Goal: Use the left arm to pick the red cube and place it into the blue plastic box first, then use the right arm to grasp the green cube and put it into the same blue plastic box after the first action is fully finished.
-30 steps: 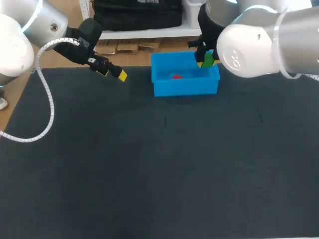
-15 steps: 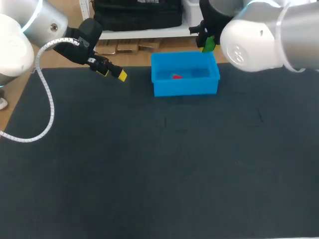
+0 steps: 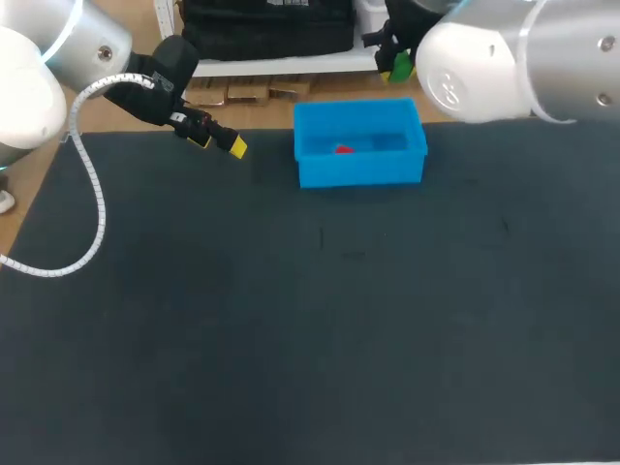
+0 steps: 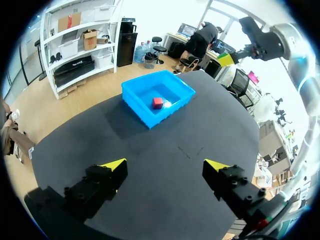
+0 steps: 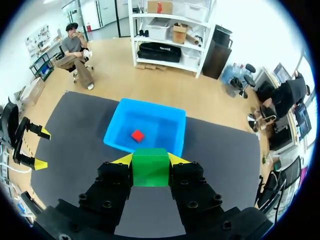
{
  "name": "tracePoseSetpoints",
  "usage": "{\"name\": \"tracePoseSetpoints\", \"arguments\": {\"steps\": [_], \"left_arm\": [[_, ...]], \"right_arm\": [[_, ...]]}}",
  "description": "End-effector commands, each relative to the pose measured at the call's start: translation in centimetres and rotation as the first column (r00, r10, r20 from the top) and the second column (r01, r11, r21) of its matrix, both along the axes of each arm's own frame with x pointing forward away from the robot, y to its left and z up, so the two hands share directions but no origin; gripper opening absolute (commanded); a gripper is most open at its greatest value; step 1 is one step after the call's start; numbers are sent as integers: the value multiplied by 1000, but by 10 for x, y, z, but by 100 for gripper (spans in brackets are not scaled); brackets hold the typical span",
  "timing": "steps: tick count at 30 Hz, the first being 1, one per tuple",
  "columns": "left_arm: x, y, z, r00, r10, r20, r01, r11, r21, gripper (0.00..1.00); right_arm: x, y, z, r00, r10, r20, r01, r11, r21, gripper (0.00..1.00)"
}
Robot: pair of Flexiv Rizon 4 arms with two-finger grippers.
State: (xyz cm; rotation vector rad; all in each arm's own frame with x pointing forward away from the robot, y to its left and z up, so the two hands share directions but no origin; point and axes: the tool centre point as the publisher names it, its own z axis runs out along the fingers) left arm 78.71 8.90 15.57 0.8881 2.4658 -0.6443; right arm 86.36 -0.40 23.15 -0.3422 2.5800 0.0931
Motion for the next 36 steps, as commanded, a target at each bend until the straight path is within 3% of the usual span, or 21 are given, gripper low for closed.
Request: {"name": "tracePoseSetpoints", "arguments": {"steps": [1, 21, 36], "left_arm": [[1, 1, -1, 1000, -3, 1, 3, 1000, -2, 100], [1, 1, -1, 1000, -3, 1, 3, 1000, -2, 100], [1, 1, -1, 1000, -3, 1, 3, 1000, -2, 100]], "right_arm": [[13, 5, 3, 1000, 4, -12, -4, 1000, -7, 0], [57, 8, -10, 1000, 21, 13, -21, 1000, 20, 0], [76, 7, -29, 1000, 9, -5, -9, 1000, 14, 0]]}}
